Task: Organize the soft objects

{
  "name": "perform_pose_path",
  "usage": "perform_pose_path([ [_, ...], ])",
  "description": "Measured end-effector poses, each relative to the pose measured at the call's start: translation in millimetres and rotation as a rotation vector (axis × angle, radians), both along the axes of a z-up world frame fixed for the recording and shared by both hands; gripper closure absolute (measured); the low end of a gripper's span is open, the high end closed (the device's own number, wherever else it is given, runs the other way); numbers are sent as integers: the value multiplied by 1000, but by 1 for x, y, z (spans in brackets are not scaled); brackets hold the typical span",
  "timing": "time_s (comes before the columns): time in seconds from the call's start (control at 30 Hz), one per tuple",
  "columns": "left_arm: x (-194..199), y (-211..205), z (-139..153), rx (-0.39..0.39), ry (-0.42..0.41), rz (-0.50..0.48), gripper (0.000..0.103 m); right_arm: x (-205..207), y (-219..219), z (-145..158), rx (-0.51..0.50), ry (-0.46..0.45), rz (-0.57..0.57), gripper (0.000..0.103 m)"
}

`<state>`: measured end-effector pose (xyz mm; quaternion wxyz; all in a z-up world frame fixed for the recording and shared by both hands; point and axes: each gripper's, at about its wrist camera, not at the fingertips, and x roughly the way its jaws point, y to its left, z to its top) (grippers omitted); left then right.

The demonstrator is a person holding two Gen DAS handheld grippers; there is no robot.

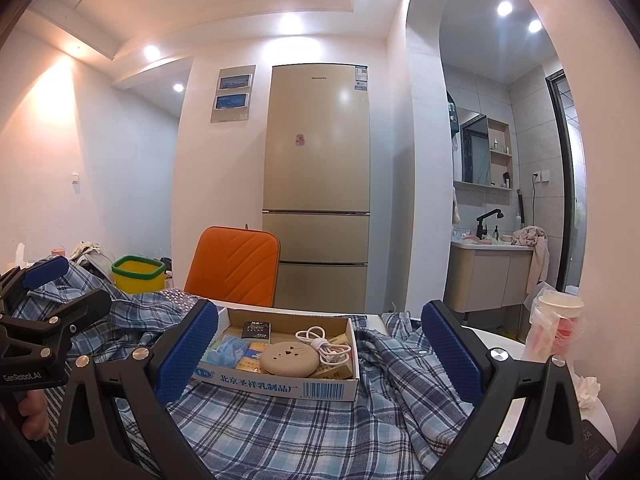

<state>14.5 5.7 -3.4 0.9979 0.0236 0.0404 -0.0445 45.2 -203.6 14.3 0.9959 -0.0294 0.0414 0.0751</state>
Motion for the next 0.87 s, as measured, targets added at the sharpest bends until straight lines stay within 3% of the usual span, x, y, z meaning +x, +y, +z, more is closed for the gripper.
perform_pose_path([
  [0.87, -1, -2, -2, 8, -5, 3, 0, 0, 0, 0, -1, 0, 1, 0],
])
